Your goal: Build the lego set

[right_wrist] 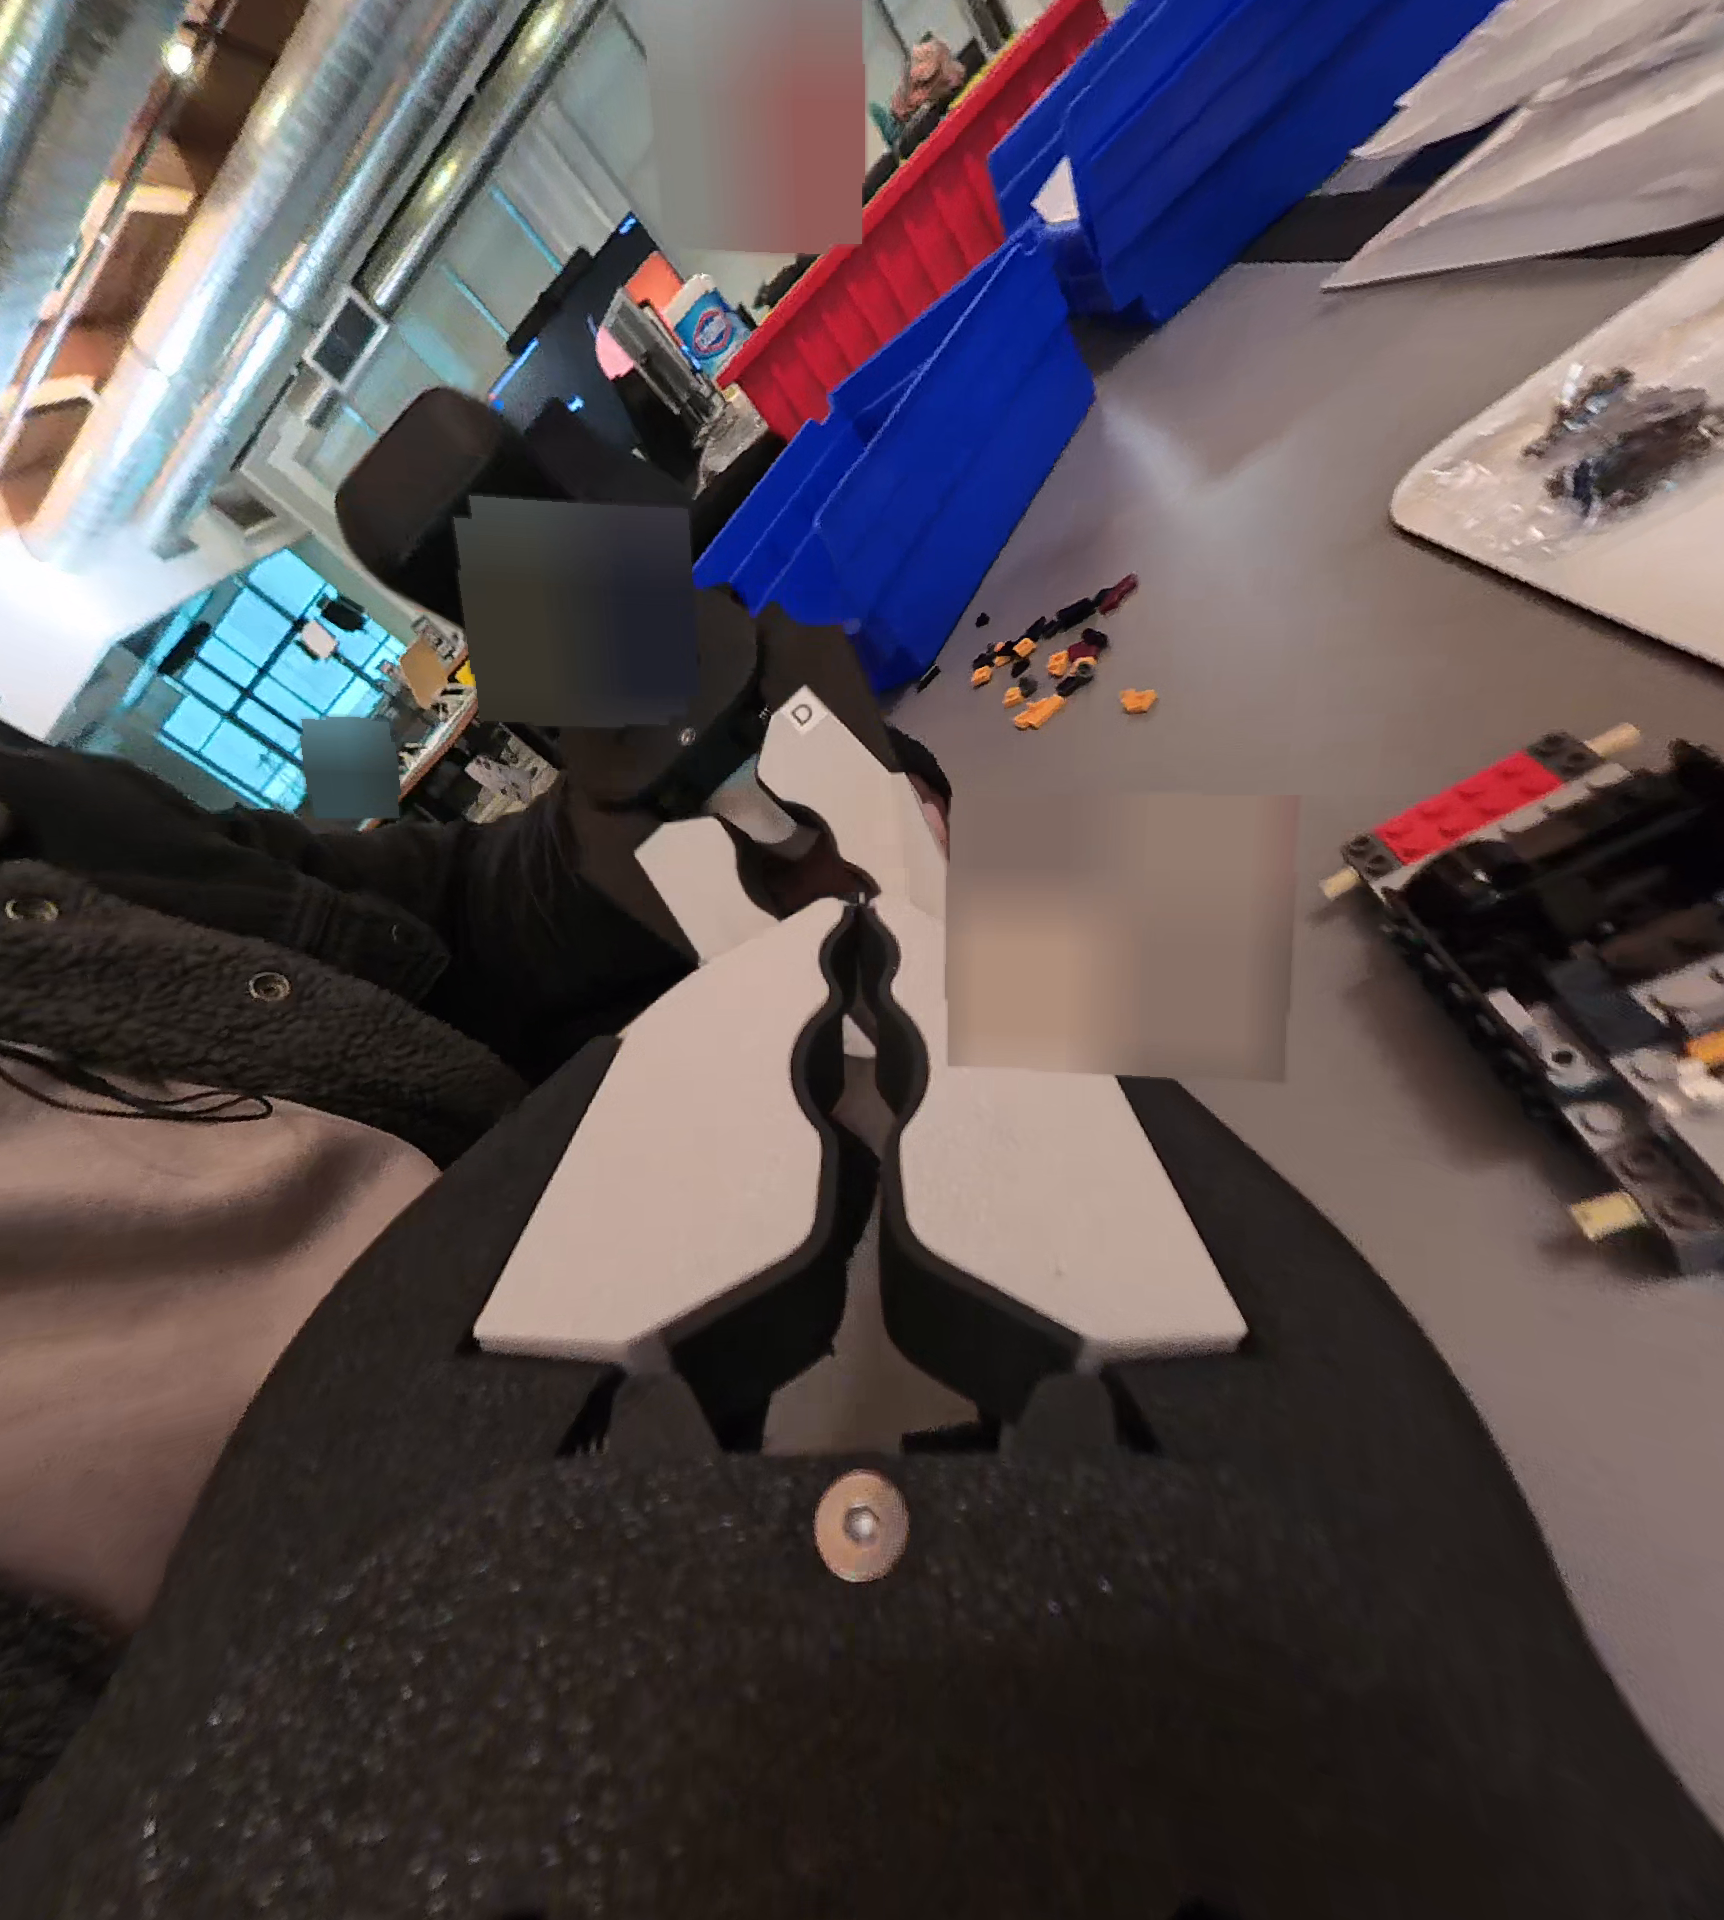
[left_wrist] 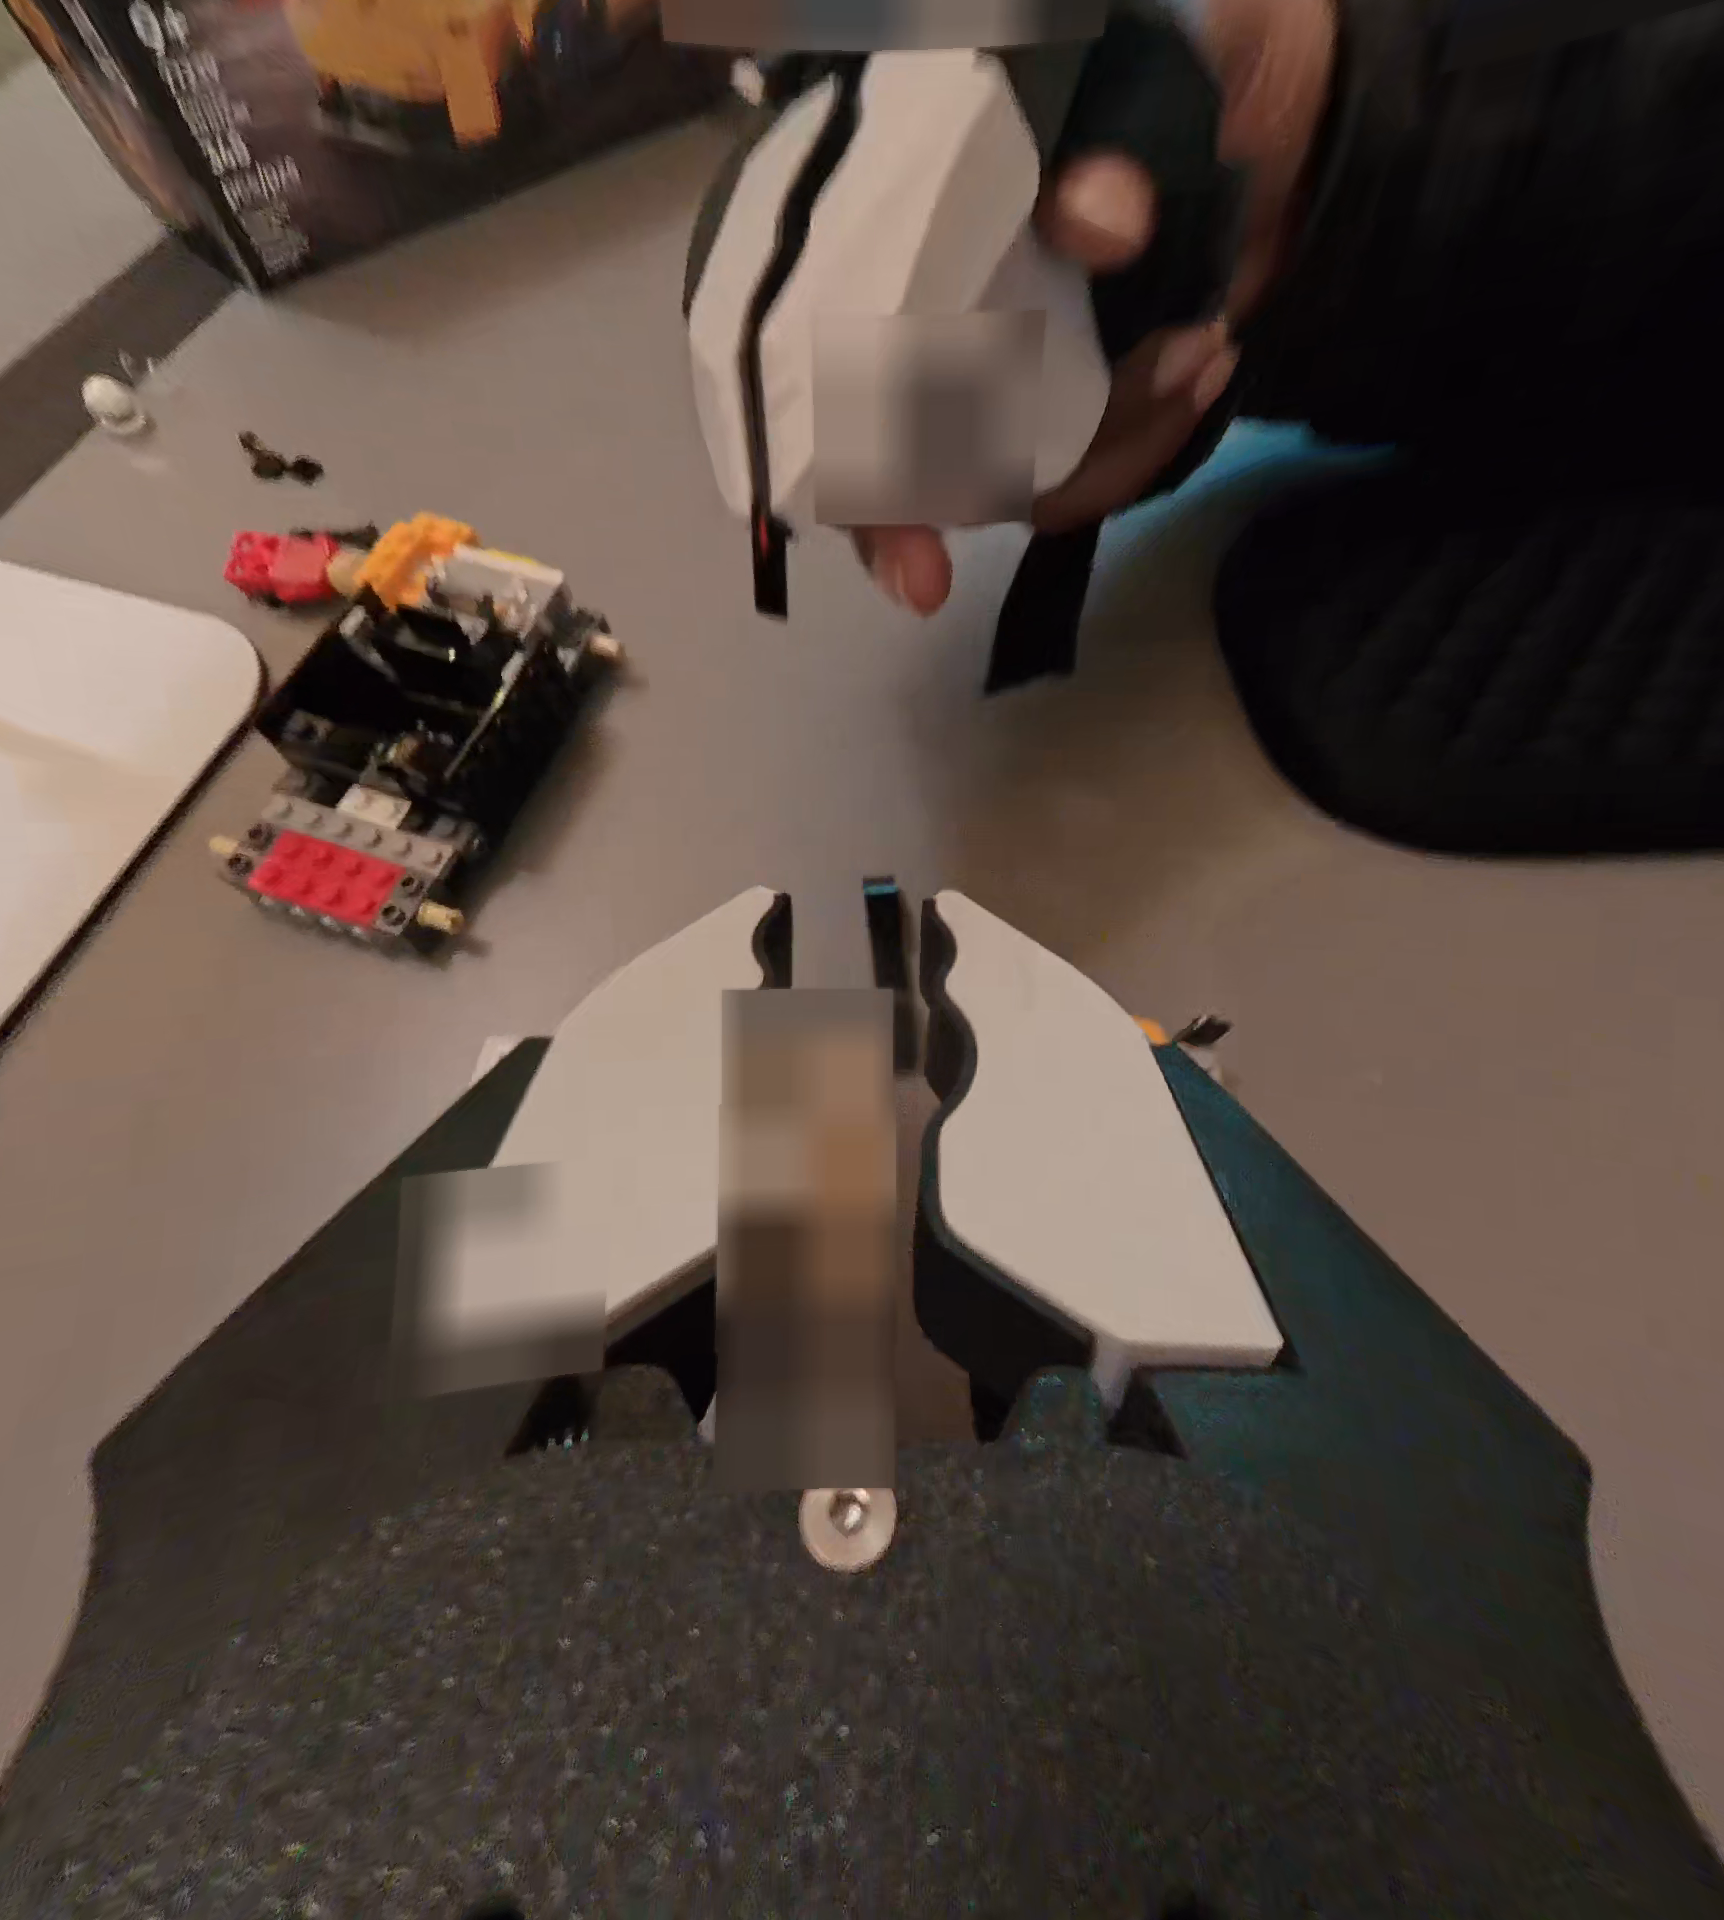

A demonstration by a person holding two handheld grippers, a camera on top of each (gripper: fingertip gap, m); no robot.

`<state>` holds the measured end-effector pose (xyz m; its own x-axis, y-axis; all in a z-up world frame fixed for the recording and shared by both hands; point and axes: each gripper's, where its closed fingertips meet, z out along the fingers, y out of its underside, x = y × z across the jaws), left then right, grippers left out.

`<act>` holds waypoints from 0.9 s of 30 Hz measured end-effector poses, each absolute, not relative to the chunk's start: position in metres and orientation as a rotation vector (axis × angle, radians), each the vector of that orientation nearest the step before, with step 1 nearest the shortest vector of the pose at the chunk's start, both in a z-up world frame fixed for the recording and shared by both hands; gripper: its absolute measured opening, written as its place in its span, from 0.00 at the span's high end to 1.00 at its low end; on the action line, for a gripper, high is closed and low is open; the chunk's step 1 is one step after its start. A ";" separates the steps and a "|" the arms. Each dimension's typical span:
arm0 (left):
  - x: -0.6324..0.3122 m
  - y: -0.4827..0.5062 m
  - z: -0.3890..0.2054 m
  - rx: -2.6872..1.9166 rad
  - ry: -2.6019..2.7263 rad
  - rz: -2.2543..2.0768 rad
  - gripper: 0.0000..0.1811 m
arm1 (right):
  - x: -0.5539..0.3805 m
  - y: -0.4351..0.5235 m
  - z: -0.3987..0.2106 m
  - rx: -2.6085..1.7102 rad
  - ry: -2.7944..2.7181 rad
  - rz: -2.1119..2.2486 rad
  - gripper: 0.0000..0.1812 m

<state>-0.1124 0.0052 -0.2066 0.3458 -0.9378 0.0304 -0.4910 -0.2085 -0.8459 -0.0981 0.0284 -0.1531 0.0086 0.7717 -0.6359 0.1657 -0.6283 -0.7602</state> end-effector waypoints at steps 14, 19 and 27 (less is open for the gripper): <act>-0.106 -0.001 -0.255 -1.925 1.489 -0.471 0.95 | -0.082 0.027 -0.185 -2.020 -0.761 1.692 1.00; -0.106 0.008 -0.245 -1.837 1.468 -0.353 0.96 | -0.082 0.030 -0.183 -2.002 -0.698 1.729 1.00; -0.108 0.027 -0.187 -1.672 1.211 -0.291 0.96 | -0.086 0.033 -0.156 -1.793 -0.667 1.735 1.00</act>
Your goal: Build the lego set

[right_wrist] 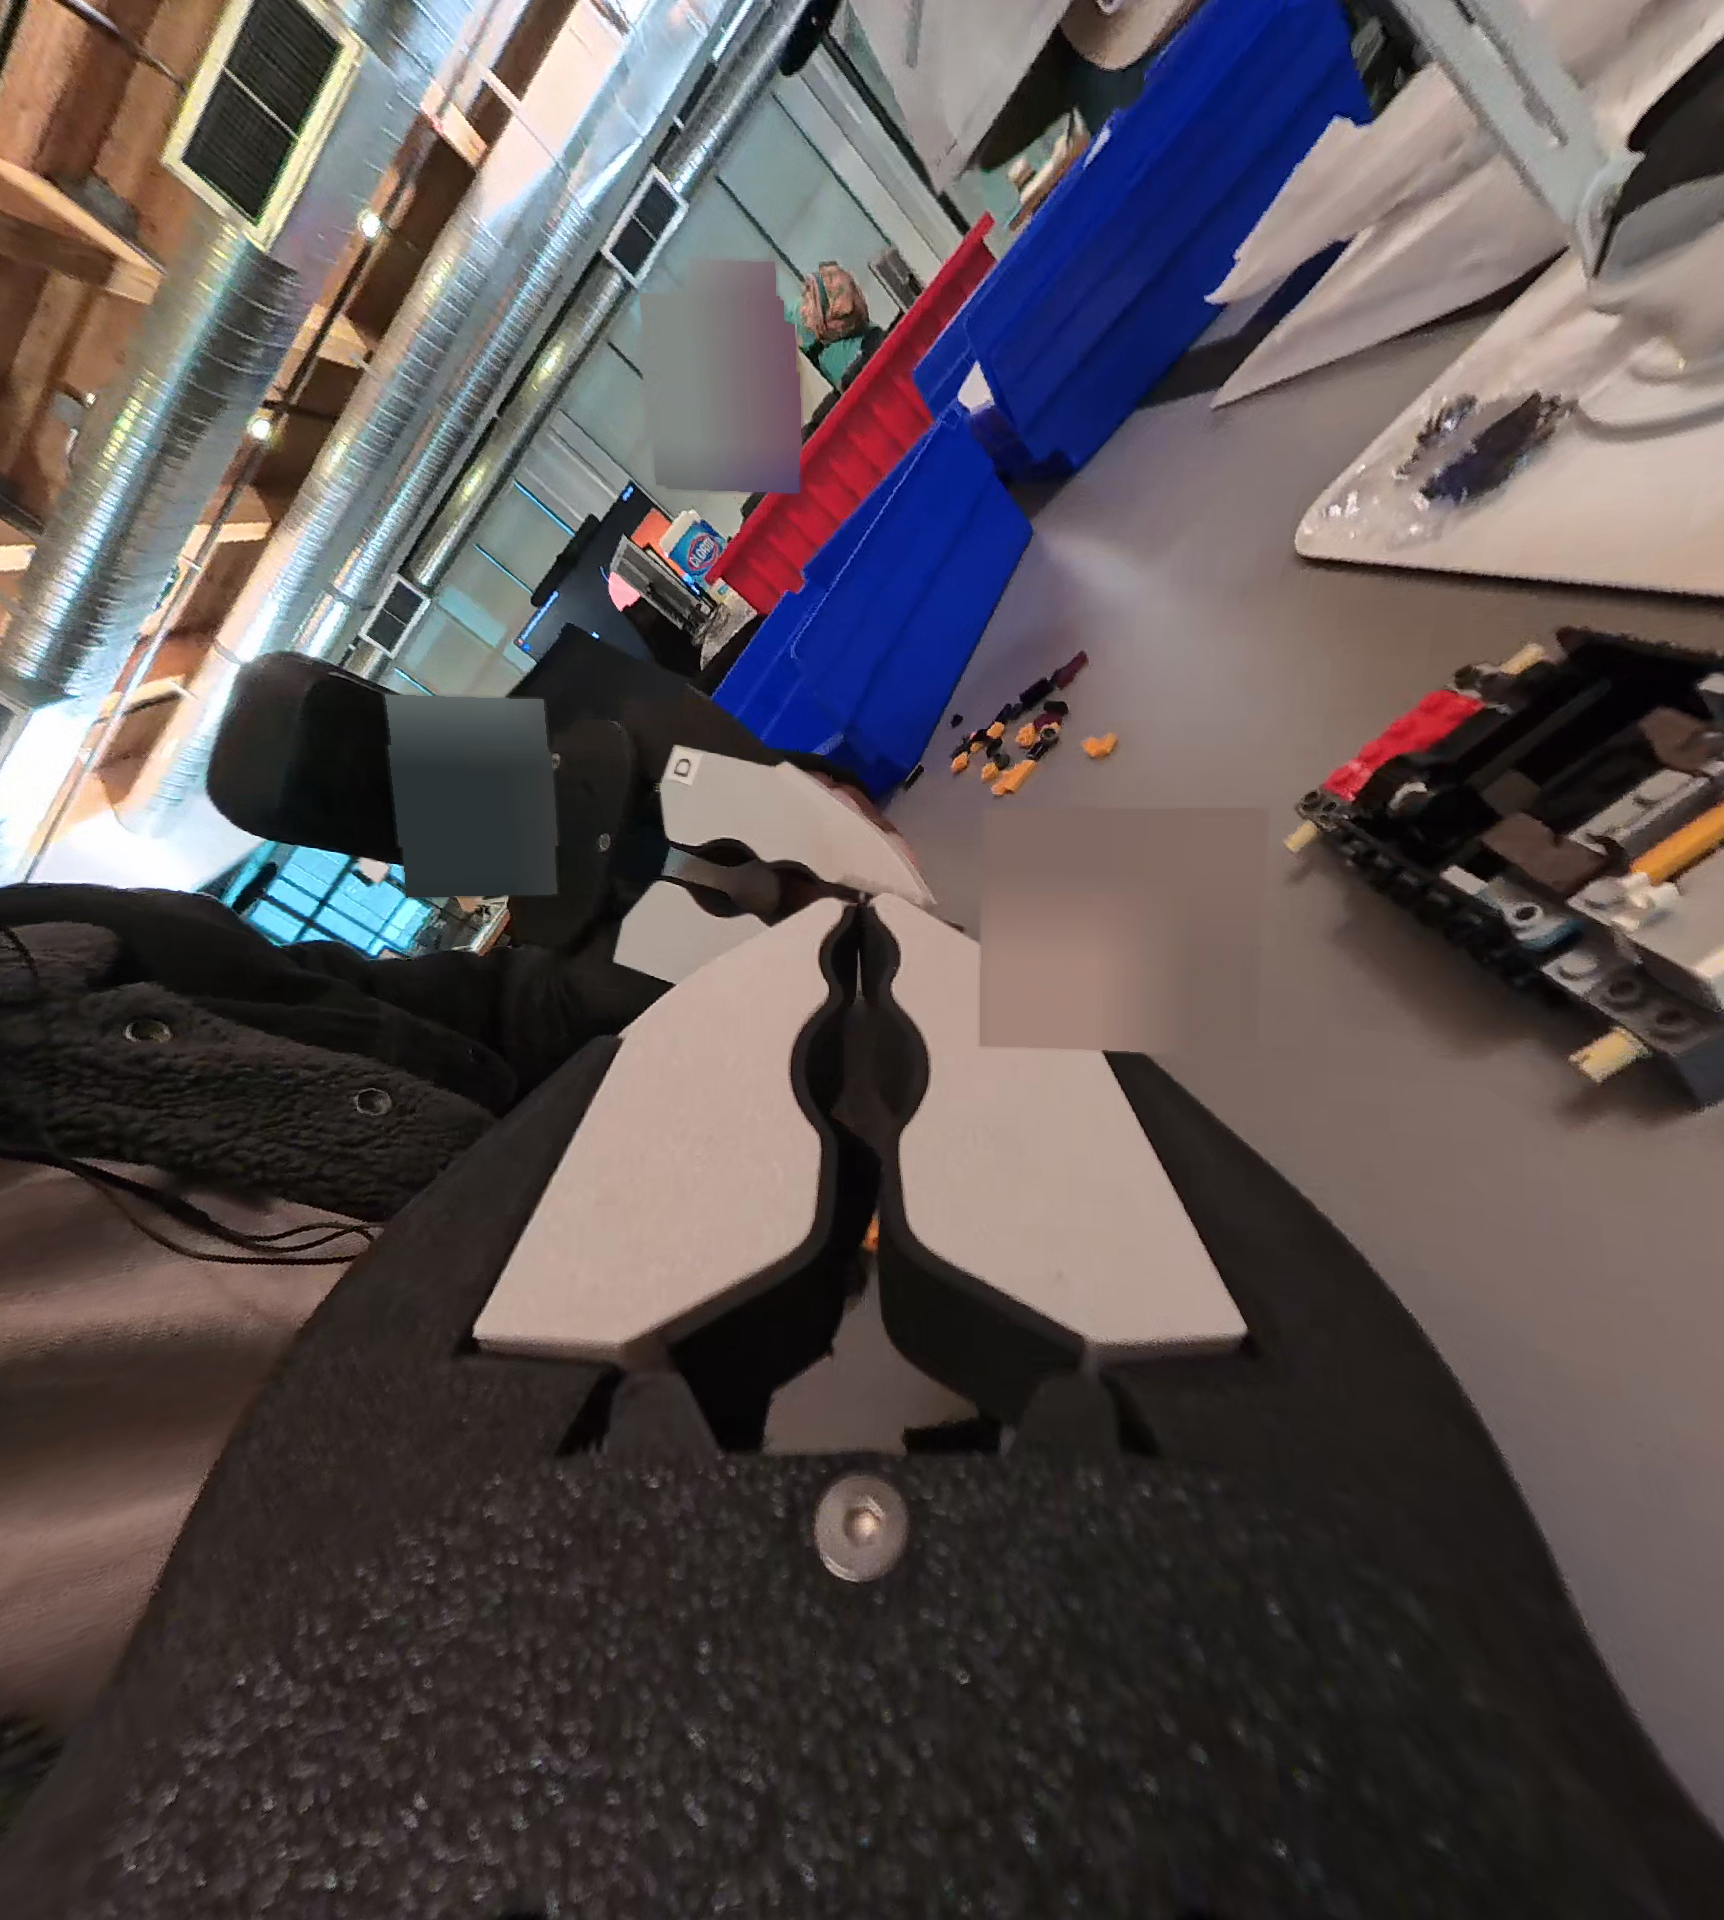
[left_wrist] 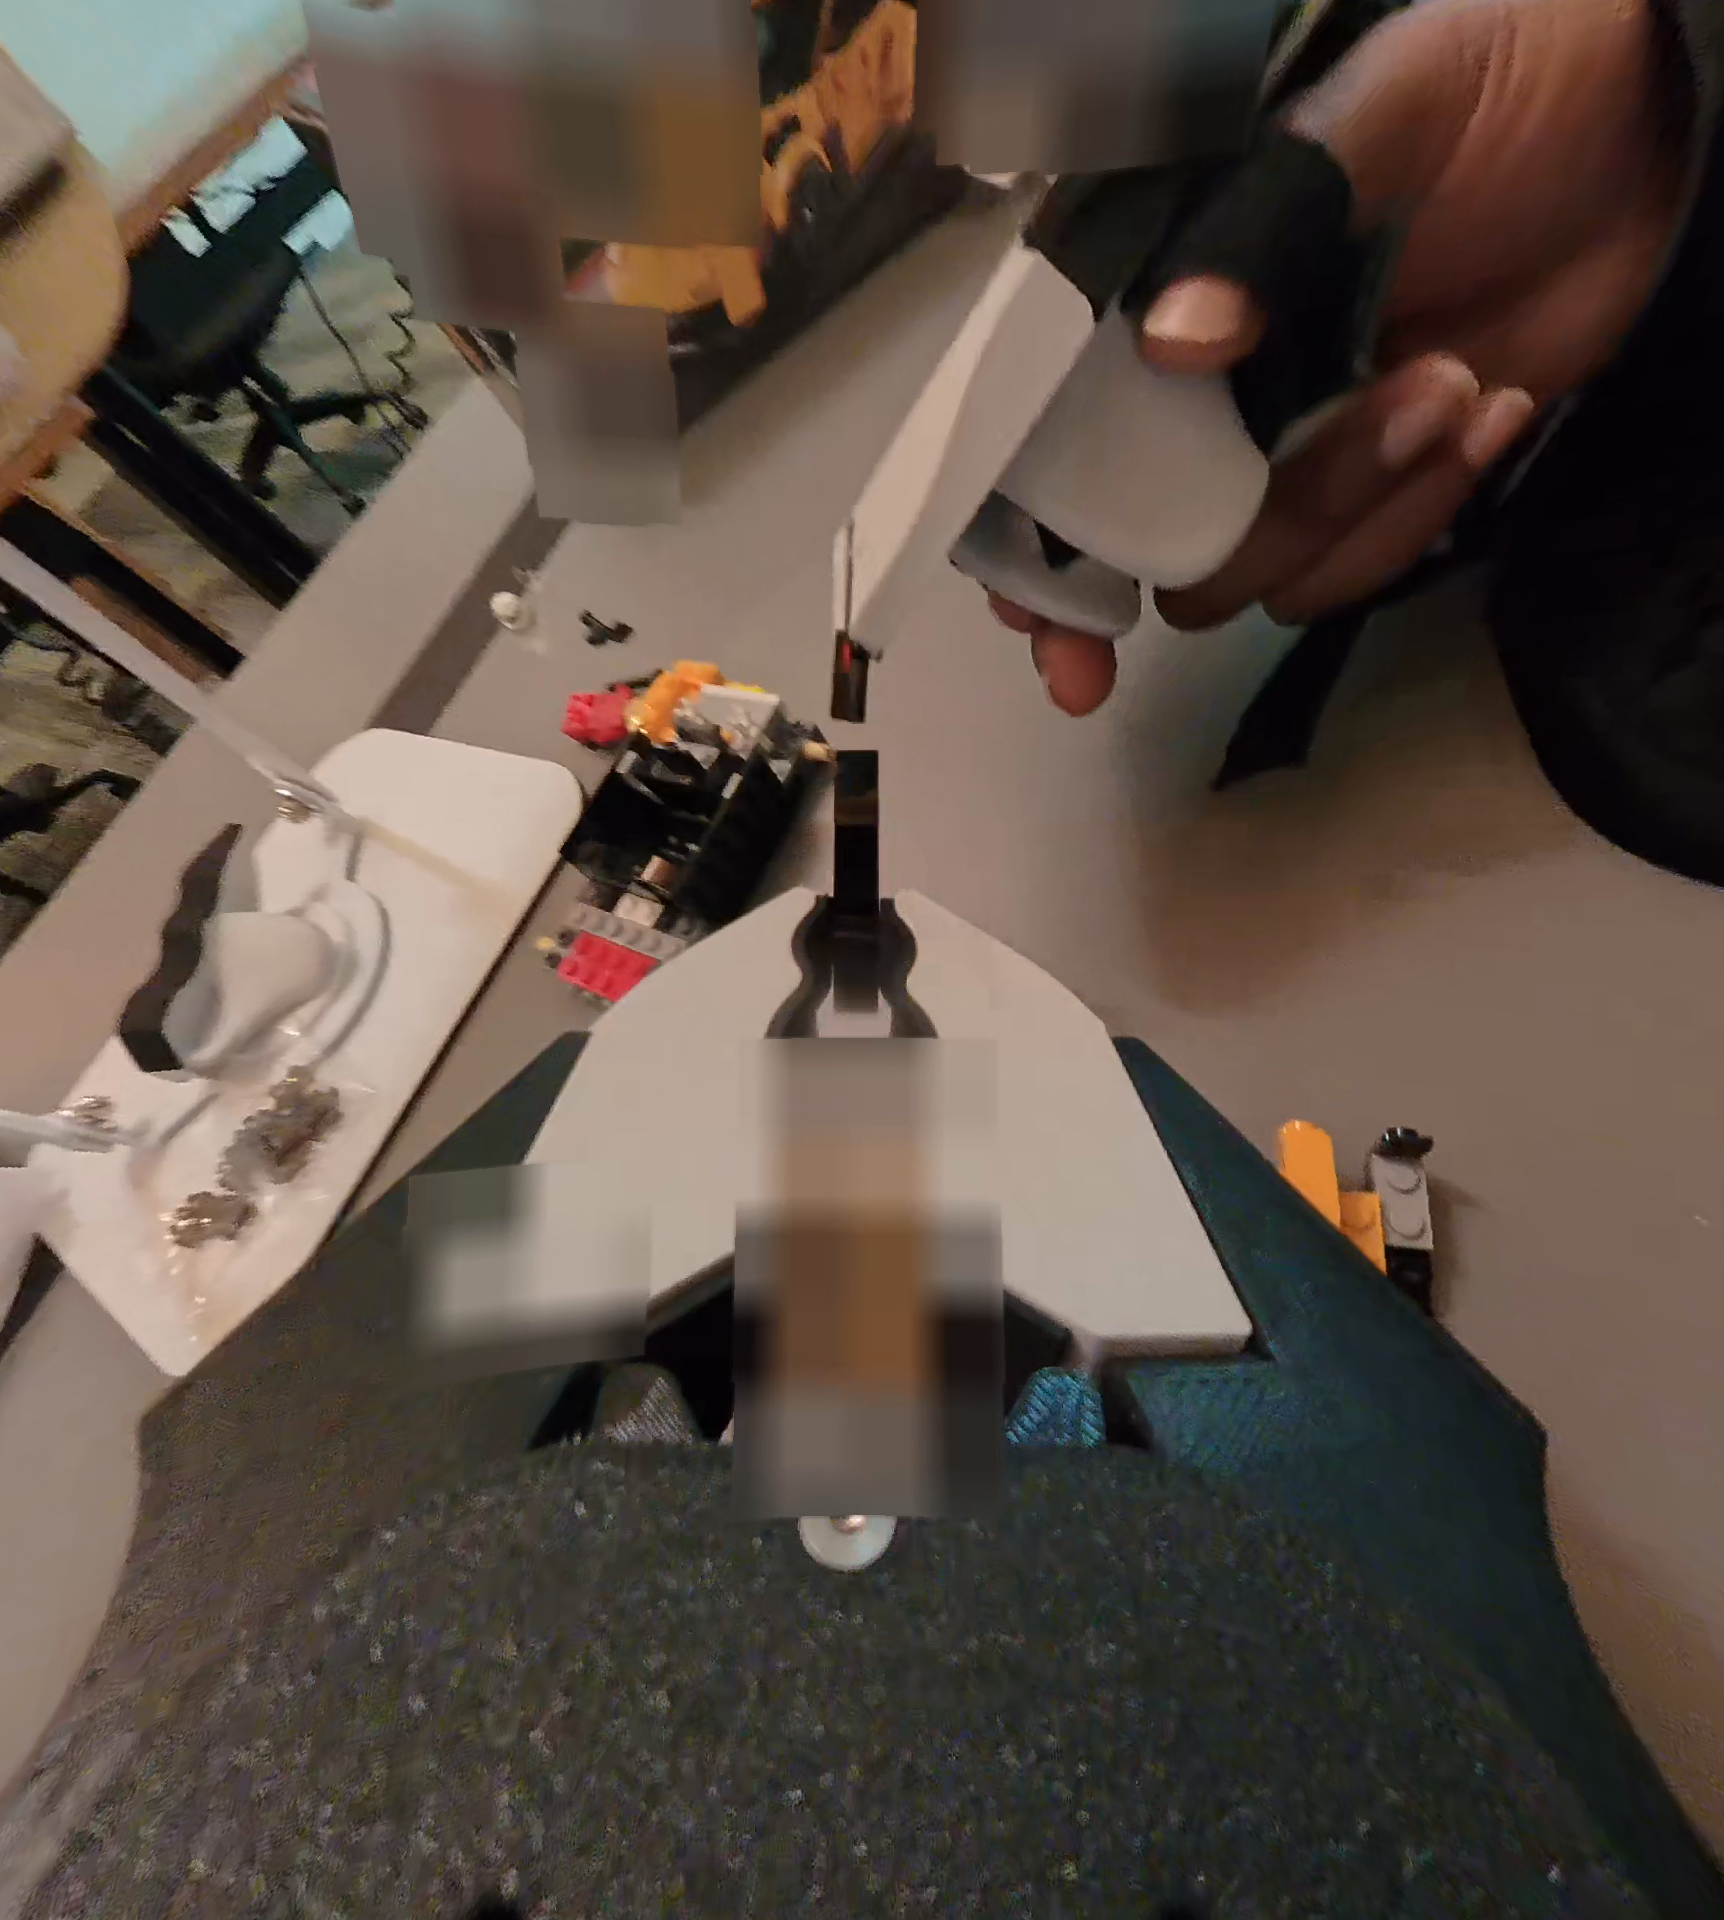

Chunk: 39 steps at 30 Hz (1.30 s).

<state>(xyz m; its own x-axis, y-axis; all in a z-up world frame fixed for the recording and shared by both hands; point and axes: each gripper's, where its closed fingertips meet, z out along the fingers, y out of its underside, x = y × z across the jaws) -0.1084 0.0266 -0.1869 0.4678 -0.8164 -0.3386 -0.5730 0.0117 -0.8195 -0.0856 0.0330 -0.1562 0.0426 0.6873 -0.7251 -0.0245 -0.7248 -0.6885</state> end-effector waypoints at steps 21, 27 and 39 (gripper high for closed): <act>-0.106 0.029 -0.179 -1.638 1.191 -0.170 0.95 | -0.093 0.032 -0.161 -1.793 -0.652 1.724 1.00; -0.106 0.029 -0.179 -1.632 1.196 -0.160 0.95 | -0.093 0.032 -0.162 -1.795 -0.664 1.713 1.00; -0.106 0.028 -0.179 -1.608 1.224 -0.126 0.96 | -0.093 0.032 -0.163 -1.804 -0.676 1.704 1.00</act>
